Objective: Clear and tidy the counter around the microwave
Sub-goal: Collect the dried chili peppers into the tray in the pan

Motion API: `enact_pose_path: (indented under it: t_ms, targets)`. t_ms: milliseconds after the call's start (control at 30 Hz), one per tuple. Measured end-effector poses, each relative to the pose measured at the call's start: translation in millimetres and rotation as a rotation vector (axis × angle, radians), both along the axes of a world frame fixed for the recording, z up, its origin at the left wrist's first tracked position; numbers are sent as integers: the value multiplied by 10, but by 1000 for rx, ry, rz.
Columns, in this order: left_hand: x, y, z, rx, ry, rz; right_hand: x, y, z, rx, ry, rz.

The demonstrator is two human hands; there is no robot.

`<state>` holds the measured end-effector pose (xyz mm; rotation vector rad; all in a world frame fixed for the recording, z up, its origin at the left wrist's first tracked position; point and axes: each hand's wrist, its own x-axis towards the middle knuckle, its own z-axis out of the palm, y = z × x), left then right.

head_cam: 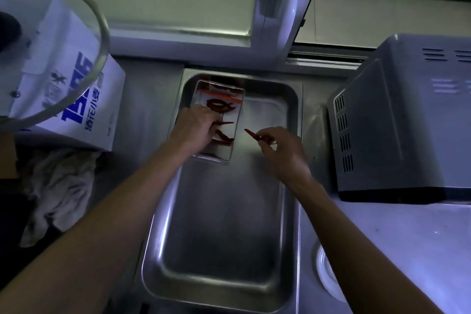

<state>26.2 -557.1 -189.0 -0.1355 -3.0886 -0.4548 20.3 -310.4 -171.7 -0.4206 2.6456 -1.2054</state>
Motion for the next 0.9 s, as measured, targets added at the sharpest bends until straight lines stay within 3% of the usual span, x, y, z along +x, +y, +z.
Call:
enact_pose_path:
  t_ms: [333,600,900]
  targets:
    - [-53,-55,-131,-64,98,-37,-230,-167,-107,-1,14,19]
    - [262,-141,-92,-24,148,-3,-386,-610,-105,73,196,135]
    - [514,-286,-13,19,72,34,-530,-1089,-128,117,339,153]
